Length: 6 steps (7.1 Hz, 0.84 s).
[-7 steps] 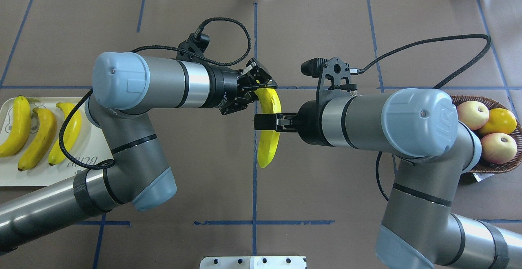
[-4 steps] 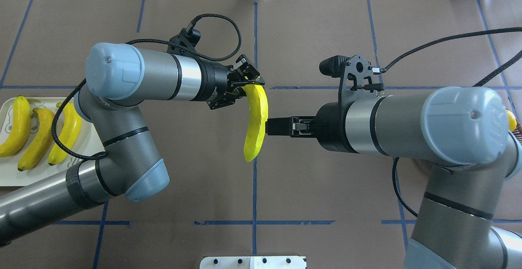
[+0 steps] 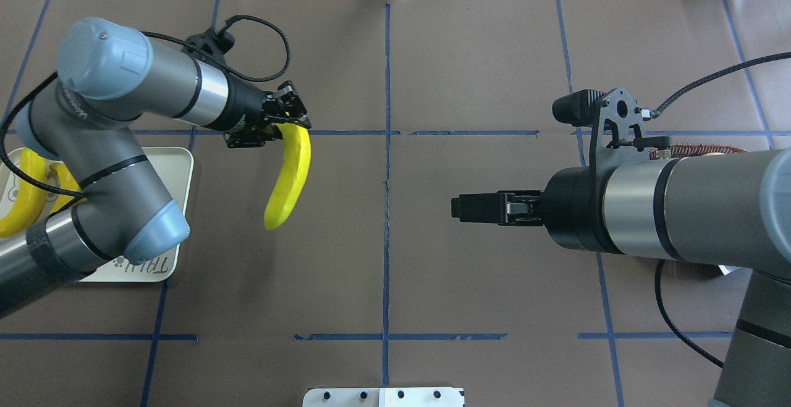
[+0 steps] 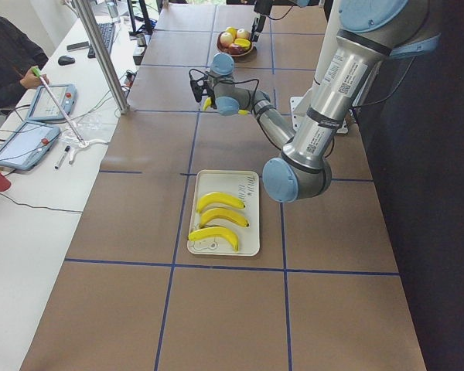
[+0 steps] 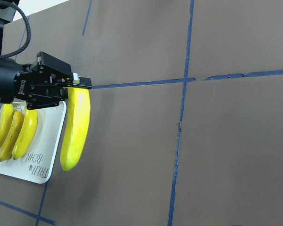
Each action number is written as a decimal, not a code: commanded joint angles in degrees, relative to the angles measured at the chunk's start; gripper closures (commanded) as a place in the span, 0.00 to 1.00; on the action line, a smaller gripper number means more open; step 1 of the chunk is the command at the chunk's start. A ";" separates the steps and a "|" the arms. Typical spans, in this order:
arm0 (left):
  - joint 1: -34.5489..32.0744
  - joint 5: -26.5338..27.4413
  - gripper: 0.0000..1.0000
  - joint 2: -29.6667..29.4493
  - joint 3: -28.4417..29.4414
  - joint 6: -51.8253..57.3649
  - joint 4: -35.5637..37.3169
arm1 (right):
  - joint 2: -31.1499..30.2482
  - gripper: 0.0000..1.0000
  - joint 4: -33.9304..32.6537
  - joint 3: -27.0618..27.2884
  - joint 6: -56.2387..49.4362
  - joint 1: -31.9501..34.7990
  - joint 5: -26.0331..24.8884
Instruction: Transfer all bananas from basket to plate
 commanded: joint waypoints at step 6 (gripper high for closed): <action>-4.75 1.77 1.00 15.56 2.97 17.26 2.79 | -2.61 0.00 -0.33 -0.10 0.00 0.86 -0.61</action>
